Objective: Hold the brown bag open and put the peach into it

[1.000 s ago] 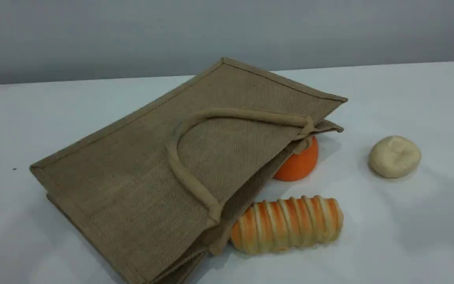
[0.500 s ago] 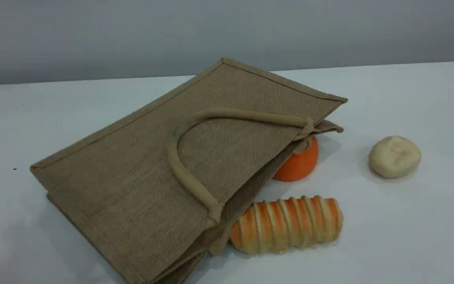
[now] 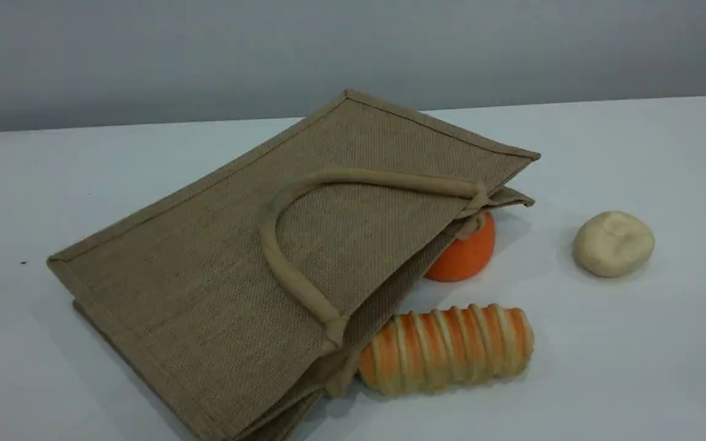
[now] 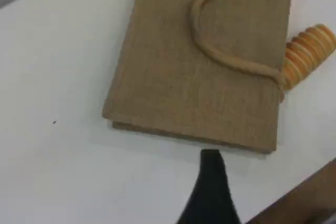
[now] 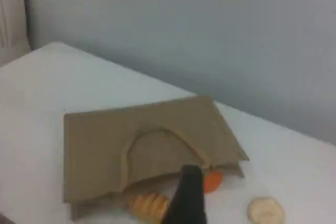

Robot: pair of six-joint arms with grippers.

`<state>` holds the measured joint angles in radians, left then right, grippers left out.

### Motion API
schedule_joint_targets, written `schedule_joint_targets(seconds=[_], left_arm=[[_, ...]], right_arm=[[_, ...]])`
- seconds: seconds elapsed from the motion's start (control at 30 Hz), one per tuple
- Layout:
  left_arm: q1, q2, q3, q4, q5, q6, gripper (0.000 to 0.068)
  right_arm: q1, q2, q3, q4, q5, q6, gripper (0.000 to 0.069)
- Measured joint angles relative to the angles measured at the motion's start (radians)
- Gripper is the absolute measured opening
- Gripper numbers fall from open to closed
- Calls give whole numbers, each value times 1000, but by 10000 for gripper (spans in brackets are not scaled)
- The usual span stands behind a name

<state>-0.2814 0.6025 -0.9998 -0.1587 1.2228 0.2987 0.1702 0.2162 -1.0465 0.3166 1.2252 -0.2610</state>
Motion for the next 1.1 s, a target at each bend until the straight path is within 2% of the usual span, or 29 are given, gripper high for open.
schedule_joint_targets(seconds=[0.23,0.37,0.57,0.83,1.1], left_arm=[[0,-309,145,1,1,-10,519],[0,-450,238,8,1,-79,519],[0,-529,354,90,-9,-165,519],[0,-528,448,195,-71,-261,519],[0,-528,468,213,-98,-277,519]], right_arm=[[0,-129,225,-13,-13,-2,584],[0,-163,352,-45,-68,-5,584],[0,-166,497,-99,-94,-5,584],[0,-166,521,-118,-116,-4,584],[0,-166,537,-119,-144,-1,584]])
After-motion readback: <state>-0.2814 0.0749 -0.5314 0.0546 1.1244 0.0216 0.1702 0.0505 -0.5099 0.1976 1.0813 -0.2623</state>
